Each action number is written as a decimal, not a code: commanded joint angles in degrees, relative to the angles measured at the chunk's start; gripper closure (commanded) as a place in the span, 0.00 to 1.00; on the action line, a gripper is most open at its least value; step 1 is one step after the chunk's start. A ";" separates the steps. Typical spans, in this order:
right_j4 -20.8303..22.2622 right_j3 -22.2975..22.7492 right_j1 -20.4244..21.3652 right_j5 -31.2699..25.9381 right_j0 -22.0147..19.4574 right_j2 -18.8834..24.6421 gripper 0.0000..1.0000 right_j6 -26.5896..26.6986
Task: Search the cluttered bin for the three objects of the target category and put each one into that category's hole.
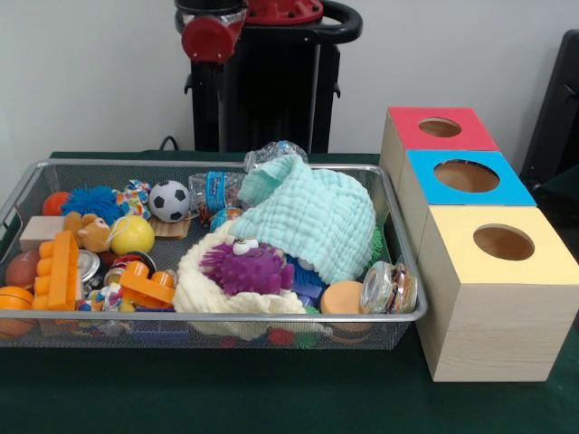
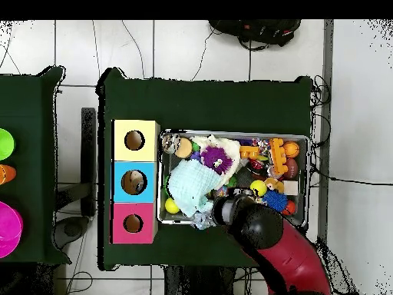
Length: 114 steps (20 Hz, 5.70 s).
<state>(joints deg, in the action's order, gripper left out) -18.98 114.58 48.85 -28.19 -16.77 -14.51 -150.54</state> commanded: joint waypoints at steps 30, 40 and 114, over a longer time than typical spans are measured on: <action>-1.67 18.90 0.99 12.91 -1.05 12.90 0.00 -4.49; -3.67 22.99 2.26 16.59 1.32 16.54 0.00 -8.78; 2.83 21.82 -8.41 27.60 -26.35 33.20 0.00 -6.53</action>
<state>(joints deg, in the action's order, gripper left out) -15.41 144.58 42.48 -5.45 -43.57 13.22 -150.54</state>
